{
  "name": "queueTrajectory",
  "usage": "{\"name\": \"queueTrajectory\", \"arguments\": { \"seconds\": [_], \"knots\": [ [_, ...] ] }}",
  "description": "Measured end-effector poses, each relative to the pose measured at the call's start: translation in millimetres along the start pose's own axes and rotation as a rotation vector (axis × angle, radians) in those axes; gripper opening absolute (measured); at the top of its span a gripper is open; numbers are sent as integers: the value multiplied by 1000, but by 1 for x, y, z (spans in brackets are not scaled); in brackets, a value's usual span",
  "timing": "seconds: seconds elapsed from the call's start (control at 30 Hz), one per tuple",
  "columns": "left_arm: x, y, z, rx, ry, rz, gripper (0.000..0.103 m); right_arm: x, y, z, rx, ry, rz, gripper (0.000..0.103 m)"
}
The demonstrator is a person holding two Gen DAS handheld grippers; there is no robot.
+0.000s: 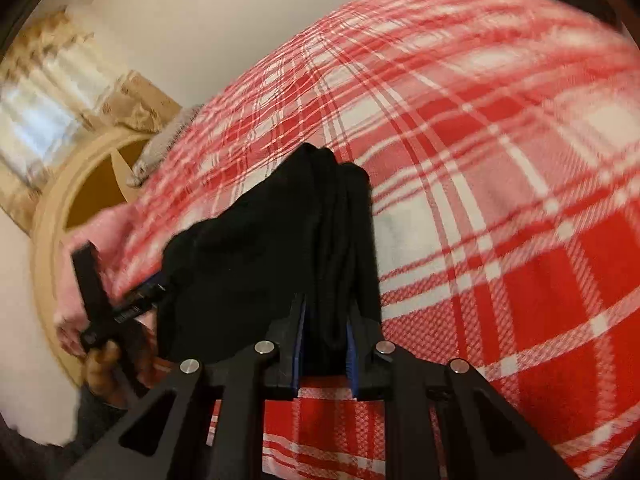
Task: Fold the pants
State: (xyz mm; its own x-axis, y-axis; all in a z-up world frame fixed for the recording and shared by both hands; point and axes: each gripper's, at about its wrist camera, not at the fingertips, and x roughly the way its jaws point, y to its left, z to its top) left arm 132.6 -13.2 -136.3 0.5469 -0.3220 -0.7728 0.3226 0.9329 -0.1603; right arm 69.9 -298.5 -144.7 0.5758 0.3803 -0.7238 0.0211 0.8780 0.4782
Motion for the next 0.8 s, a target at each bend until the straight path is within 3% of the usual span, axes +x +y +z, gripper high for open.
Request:
{"name": "queueTrajectory", "arguments": {
  "seconds": [0.1, 0.17, 0.23, 0.3, 0.37, 0.4, 0.43, 0.47, 0.5, 0.8],
  "knots": [
    [-8, 1, 5, -1, -19, 0, 100, -16, 31, 10, -150, -91, -173, 31],
    [-10, 1, 8, 6, -30, 4, 100, -24, 47, 22, -216, -157, -232, 45],
    [-10, 1, 11, 8, -39, 17, 100, -22, 55, 39, -245, -190, -216, 59],
    [-8, 4, 14, -4, -39, 28, 100, -9, 57, 57, -250, -188, -224, 61],
    [-6, 8, 15, -18, -44, 34, 100, 12, 49, 71, -216, -126, -233, 61],
    [-5, 9, 16, -21, -44, 42, 100, 23, 41, 75, -173, -84, -195, 61],
    [-3, 11, 16, -23, -41, 48, 100, 30, 32, 76, -124, -55, -136, 57],
    [-1, 13, 16, -27, -33, 56, 100, 33, 27, 75, -89, -47, -94, 19],
    [1, 15, 15, -34, -30, 58, 100, 35, 22, 74, -73, -36, -86, 10],
    [12, 14, 15, -30, -11, 51, 103, 42, -3, 61, -10, -57, -89, 9]
  ]
}}
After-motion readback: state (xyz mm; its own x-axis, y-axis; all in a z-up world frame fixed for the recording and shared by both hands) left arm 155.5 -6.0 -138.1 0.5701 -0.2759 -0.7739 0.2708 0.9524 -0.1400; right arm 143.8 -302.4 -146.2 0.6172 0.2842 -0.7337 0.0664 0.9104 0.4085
